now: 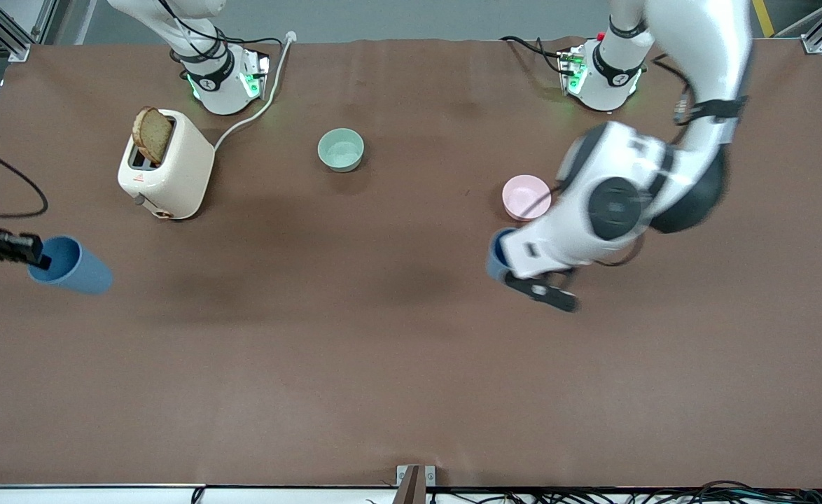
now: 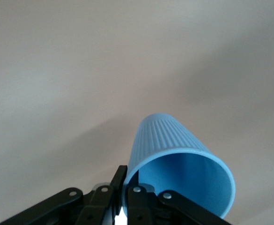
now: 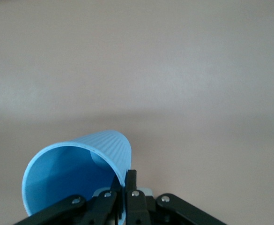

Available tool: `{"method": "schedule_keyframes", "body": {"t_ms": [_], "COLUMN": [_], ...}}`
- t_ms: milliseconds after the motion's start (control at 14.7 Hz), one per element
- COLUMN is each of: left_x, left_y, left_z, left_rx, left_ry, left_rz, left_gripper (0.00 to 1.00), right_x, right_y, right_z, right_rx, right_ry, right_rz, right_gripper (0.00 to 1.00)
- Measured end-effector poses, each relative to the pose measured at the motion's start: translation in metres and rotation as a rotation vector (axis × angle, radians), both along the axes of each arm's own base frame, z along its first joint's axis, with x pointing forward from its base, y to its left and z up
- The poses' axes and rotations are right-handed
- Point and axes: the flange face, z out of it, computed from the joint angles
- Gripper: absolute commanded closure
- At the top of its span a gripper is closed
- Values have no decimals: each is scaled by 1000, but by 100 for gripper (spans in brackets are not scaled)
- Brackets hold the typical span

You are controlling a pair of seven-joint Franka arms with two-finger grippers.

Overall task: Stack blue cups with both arms
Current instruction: 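Carry the left gripper's cup to the table center and set it upright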

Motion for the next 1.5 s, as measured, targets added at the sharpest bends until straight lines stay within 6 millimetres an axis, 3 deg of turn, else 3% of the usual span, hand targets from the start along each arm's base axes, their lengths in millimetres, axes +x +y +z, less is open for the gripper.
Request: {"method": "schedule_keyframes", "body": {"t_ms": [136,340,545,885,953,1021,1089,1293,1497], "left_x": [-25,-47,-63,-80,-81,-81,-83,-82,-75], "left_y": [-57,-110,-138,-160,-161,-163,-166,-173,-166], "left_z": [-29,-62,-93,-137,-141,-140,-138,-123,-73], "left_rx": [-7,-39,-50,-26,-26,-26,-27,-42,-43], "left_ry": [-1,-35,-43,-60,-62,-67,-71,-95,-114], "left_rz": [-77,-143,-181,-239,-242,-246,-251,-258,-249], "left_gripper": [100,100,100,95,74,23,0,0,0], "right_x": [-21,-47,-52,-51,-51,-51,-51,-50,-50], "right_y": [24,35,34,34,34,34,34,34,34], "right_z": [30,56,60,75,76,76,76,75,75], "right_rx": [-9,-12,-11,-14,-14,-14,-14,-14,-14], "right_ry": [7,27,32,-3,-4,-4,-4,-3,-2], "right_rz": [0,-1,-3,-4,-4,-4,-5,-7,-9], "right_gripper": [99,98,98,98,98,98,98,98,98]}}
